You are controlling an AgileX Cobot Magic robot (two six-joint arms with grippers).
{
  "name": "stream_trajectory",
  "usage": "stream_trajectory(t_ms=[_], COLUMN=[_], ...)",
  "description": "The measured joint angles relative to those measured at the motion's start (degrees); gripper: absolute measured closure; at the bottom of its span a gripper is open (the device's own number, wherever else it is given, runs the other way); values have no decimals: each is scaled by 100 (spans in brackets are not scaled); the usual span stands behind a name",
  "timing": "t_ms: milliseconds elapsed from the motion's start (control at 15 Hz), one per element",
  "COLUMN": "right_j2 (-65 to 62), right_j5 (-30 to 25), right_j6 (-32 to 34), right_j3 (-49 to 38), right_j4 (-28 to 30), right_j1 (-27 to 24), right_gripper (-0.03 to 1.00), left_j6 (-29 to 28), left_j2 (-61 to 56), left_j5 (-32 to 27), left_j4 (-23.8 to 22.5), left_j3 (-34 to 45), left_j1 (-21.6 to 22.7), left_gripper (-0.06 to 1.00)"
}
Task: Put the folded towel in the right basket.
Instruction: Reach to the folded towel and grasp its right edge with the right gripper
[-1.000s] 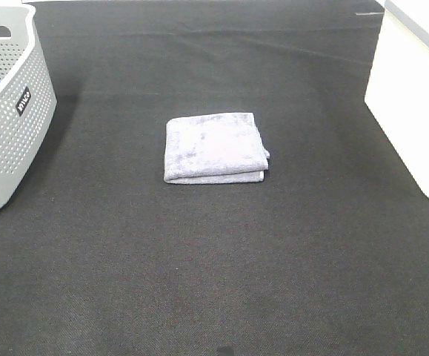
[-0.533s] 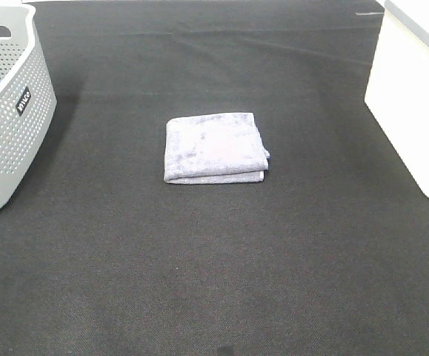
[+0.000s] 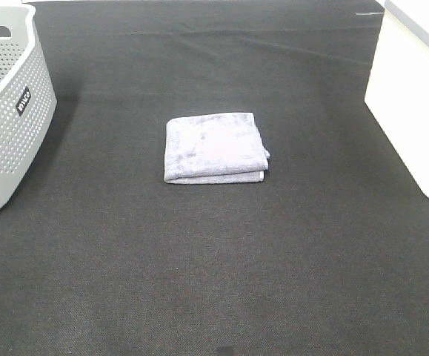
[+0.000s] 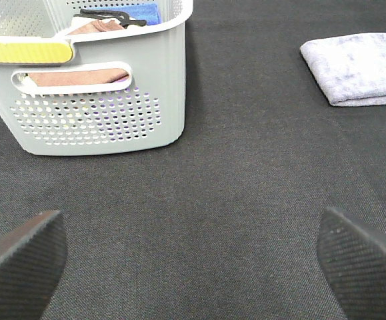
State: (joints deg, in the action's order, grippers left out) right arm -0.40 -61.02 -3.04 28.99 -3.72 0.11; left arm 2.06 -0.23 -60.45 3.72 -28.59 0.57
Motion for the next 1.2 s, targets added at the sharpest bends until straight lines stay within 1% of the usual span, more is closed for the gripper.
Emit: stream_trajectory(t_ms=[1200], right_j2=[0], right_j5=[0], right_j6=[0], right_j3=[0], right_j4=[0], right_j1=[0], right_gripper=[13], left_j6=[0], left_j2=[0], left_j5=[0], left_j4=[0], left_j3=[0], left_j1=[0], left_gripper=[-2])
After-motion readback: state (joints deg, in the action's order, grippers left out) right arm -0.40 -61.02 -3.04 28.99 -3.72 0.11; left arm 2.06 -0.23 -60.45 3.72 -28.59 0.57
